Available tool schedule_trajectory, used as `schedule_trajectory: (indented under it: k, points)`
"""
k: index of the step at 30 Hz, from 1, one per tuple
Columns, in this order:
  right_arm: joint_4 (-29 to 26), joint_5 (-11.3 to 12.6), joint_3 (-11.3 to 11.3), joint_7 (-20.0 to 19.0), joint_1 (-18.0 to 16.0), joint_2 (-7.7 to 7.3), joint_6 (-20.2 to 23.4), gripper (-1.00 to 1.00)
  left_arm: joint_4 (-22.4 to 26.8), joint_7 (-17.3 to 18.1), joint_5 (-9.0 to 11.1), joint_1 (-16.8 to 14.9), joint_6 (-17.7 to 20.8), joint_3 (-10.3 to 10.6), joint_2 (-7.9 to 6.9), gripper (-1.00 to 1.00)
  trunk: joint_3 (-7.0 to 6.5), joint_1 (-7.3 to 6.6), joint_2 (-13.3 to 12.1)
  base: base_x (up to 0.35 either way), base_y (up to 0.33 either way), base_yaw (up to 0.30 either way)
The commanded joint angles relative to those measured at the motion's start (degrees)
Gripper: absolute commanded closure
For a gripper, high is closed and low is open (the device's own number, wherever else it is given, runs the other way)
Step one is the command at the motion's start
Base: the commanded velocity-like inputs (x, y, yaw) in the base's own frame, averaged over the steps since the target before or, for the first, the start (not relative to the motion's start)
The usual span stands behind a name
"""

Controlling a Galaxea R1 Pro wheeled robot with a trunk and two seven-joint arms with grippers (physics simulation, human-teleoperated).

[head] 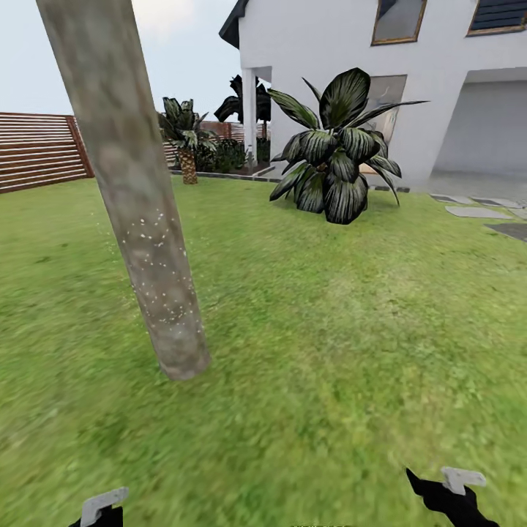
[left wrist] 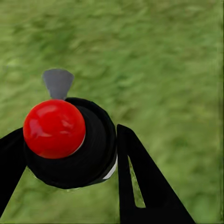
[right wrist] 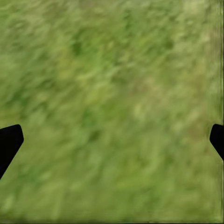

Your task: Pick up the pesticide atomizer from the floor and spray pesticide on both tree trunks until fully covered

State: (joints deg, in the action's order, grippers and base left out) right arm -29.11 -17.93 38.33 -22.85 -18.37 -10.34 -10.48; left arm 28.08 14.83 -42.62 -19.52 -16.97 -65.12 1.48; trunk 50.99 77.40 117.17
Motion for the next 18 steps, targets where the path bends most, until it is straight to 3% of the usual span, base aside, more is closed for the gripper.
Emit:
schedule_trajectory:
  k: [1,3,5,8,18]
  points:
    - [-0.03,0.04,0.08,0.0,0.0,-0.03,0.01,-1.0,-0.85,-0.06,-0.05,0.01,-0.72,-0.01,0.02,1.0,0.0,0.0,0.0,0.0,0.0,-0.298]
    - [-0.08,0.13,1.53,0.03,0.0,-0.18,0.02,-1.0,-2.39,-0.06,-0.03,0.01,-1.34,-0.02,0.02,1.0,0.0,0.0,0.0,0.0,0.0,-0.299]
    - [-0.1,0.12,6.09,-0.02,0.01,-0.15,0.04,-1.0,-2.86,-0.06,-0.02,0.01,-1.53,-0.01,0.02,1.0,0.0,0.0,0.0,0.0,0.0,-0.3]
    - [-0.23,0.09,10.49,-0.13,0.01,-0.18,0.09,-1.0,-3.09,-0.06,-0.09,0.01,-1.65,0.0,0.05,1.0,0.0,0.0,0.0,0.0,0.0,-0.3]
    - [-0.25,0.0,11.06,-0.19,0.01,-0.3,0.11,-1.0,-3.43,-0.06,0.08,0.01,-1.66,0.0,0.34,1.0,0.0,0.0,0.0,0.0,0.0,-0.3]
